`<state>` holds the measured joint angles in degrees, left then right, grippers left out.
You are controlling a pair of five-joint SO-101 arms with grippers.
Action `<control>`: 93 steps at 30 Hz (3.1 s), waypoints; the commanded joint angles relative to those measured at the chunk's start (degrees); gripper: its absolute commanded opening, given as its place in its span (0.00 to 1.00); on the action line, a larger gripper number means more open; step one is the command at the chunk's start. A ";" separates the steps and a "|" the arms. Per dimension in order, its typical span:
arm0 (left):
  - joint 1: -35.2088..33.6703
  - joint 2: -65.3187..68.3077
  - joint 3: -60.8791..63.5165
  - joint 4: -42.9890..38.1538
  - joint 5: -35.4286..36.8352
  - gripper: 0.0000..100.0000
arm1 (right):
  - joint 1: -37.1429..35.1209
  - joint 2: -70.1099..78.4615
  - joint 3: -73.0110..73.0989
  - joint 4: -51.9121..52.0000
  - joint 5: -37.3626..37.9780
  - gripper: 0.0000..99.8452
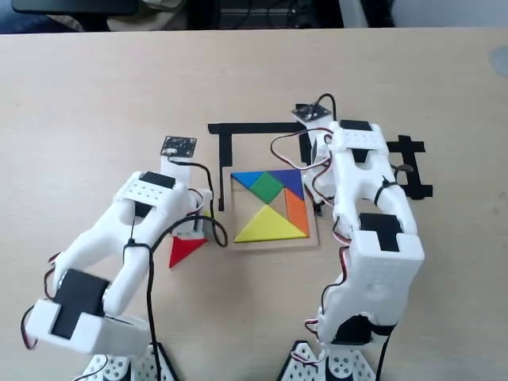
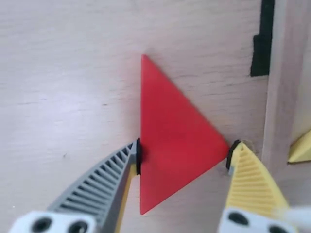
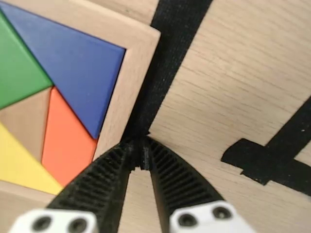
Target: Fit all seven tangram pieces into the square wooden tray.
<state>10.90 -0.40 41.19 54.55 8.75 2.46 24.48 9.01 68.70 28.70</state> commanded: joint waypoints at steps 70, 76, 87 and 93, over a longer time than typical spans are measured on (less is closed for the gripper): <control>-7.69 8.00 -31.16 13.71 -12.40 0.25 | -0.88 0.04 0.40 0.79 0.70 0.01; -6.99 8.09 -28.53 10.64 -9.41 0.30 | -0.88 0.04 0.40 0.79 0.70 0.01; -6.55 9.67 -23.43 4.13 -10.81 0.30 | -0.88 0.04 0.40 0.79 0.70 0.01; -6.46 19.16 -30.73 7.38 -10.46 0.31 | -1.05 0.04 0.40 0.79 0.70 0.01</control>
<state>3.87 16.66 15.78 59.82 -1.71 2.46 24.48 9.01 68.70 28.70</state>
